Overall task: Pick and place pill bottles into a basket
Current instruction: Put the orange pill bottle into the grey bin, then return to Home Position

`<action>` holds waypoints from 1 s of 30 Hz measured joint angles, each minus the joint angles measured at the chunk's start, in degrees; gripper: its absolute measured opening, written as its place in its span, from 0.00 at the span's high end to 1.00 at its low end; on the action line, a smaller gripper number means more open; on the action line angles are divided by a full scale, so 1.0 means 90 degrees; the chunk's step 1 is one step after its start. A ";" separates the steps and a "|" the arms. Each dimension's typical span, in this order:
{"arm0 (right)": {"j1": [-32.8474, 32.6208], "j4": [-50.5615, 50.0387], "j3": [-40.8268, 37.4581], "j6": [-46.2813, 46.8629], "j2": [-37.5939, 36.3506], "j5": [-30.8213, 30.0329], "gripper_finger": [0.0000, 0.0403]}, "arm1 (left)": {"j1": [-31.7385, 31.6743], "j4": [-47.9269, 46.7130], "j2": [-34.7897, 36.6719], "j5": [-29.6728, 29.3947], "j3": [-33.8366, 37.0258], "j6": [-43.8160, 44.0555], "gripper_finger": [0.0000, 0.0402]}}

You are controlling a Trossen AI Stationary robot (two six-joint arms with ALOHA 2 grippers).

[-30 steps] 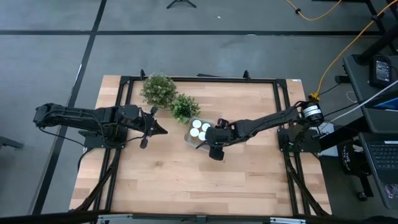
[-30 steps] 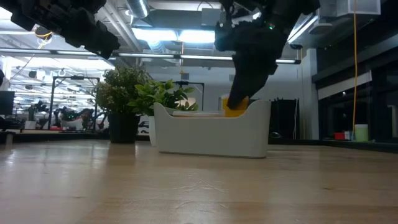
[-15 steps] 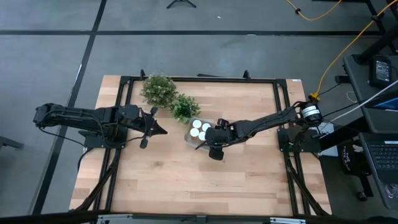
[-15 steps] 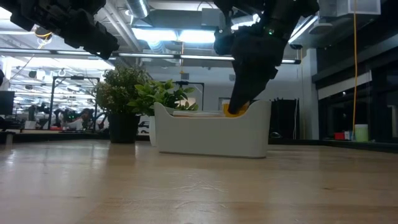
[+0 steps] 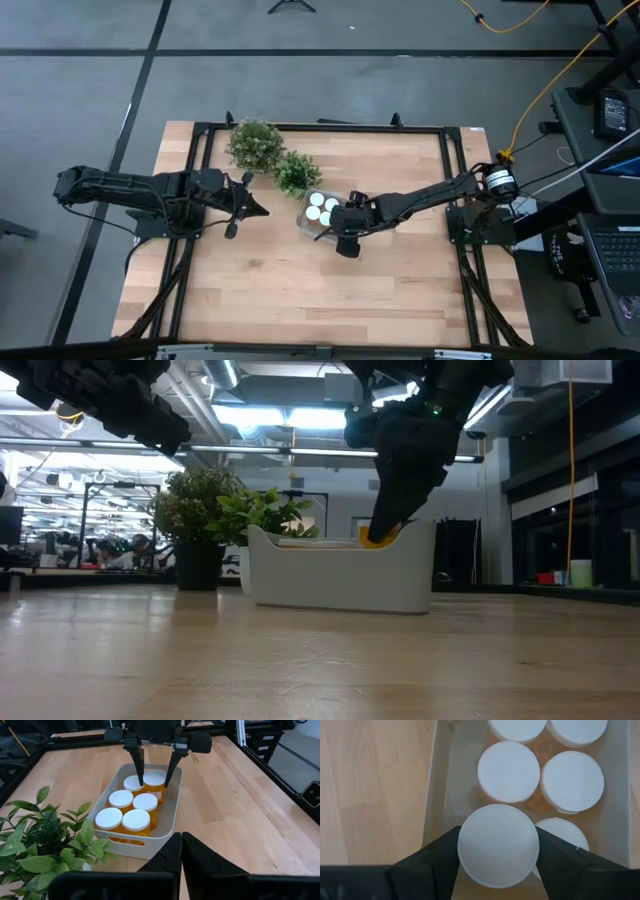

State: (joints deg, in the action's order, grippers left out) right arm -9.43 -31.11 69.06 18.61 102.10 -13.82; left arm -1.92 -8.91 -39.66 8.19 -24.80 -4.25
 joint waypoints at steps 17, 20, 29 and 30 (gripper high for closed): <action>0.0087 -0.0150 0.0000 -0.0171 -0.0386 0.0108 0.31 | 0.0001 0.0168 0.0002 0.0000 0.0000 -0.0260 1.00; 0.0092 -0.0183 0.0002 -0.0442 -0.0786 0.0066 0.36 | -0.0003 0.0583 0.0010 -0.0002 -0.0005 -0.0313 0.99; 0.0328 -0.0575 0.0005 -0.1503 -0.1993 -0.0172 0.64 | -0.0048 0.0102 0.0627 -0.0740 -0.0279 -0.0894 0.99; 0.0390 -0.0638 0.0005 -0.1595 -0.2091 -0.0172 0.68 | -0.0084 -0.0064 0.0779 -0.0755 -0.0277 -0.0903 0.99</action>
State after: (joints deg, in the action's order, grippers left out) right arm -5.92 -36.85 69.10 4.25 83.29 -15.36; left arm -2.68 -9.48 -32.65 1.39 -27.29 -12.38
